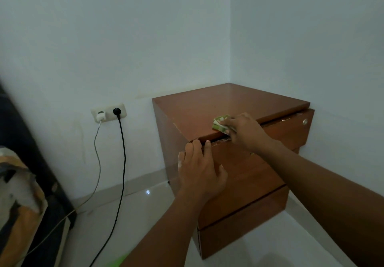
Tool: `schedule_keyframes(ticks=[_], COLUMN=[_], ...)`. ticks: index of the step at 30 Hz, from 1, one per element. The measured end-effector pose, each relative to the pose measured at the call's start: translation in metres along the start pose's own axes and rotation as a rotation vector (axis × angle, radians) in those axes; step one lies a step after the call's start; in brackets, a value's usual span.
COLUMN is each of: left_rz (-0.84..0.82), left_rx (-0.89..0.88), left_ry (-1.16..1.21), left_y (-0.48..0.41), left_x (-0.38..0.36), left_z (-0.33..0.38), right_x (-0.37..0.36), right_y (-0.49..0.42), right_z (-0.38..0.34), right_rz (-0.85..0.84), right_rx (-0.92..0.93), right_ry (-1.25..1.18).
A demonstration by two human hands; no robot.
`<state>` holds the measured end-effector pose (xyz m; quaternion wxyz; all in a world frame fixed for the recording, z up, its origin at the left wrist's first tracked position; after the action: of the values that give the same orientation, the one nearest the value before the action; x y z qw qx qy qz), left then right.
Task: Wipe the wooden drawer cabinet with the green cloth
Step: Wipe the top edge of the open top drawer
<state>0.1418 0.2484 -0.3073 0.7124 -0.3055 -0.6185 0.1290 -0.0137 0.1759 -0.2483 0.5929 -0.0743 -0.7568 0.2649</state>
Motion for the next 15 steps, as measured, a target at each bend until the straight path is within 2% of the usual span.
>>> schedule_keyframes(ticks=[5,9,15], left_rz=[0.026,-0.038,-0.074], left_rx=[-0.028,-0.132,-0.041], left_ry=[0.024,-0.017,-0.012], left_y=[-0.006,-0.004,0.003], left_x=[0.004,0.005,0.004], left_z=[-0.002,-0.01,0.001], right_x=[0.004,0.005,0.006], right_y=[0.001,0.002,0.003], right_z=[0.004,0.002,-0.001], right_rz=[0.012,0.024,0.035], right_rx=[0.02,0.007,-0.001], right_ry=[-0.018,-0.02,-0.004])
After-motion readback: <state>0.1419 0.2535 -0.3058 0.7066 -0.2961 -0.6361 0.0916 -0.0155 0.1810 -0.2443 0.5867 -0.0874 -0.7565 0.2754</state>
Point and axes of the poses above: each hand's wrist, its own y-axis away from the middle knuckle, its own x-axis out of the back of the hand, z = x × y, the point moved 4 cm from there along -y, towards the middle knuckle, and after that the axes turned 2 degrees about -x, right-handed, at the moved point
